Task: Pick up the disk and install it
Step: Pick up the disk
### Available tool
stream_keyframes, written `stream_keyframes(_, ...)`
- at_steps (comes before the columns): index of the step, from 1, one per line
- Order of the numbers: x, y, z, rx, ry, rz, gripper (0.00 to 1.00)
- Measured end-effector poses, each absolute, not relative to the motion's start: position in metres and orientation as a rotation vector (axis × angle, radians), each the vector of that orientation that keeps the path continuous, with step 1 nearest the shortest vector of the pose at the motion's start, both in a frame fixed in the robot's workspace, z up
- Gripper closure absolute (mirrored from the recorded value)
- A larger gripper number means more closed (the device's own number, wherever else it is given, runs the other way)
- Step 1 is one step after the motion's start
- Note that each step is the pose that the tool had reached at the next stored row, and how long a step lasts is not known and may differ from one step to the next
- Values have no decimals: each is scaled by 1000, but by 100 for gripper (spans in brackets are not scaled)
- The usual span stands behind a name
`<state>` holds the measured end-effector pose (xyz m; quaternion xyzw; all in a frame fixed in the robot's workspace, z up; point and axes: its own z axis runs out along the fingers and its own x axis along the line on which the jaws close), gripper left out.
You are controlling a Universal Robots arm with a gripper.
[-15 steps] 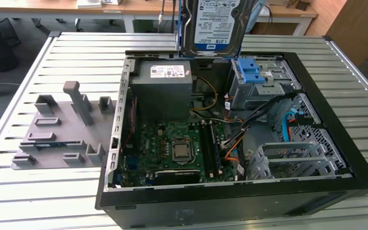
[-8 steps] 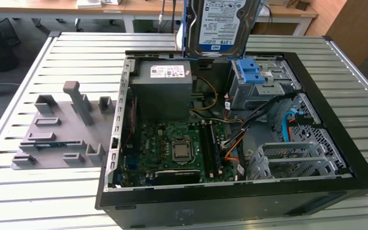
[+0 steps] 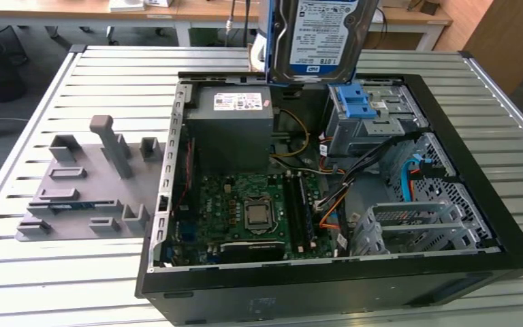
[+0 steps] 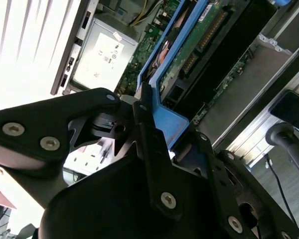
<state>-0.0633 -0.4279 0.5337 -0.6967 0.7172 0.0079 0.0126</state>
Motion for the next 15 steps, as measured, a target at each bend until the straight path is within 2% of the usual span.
stream_keyframes(15,-63,-435,528,-2171,2235,25,63)
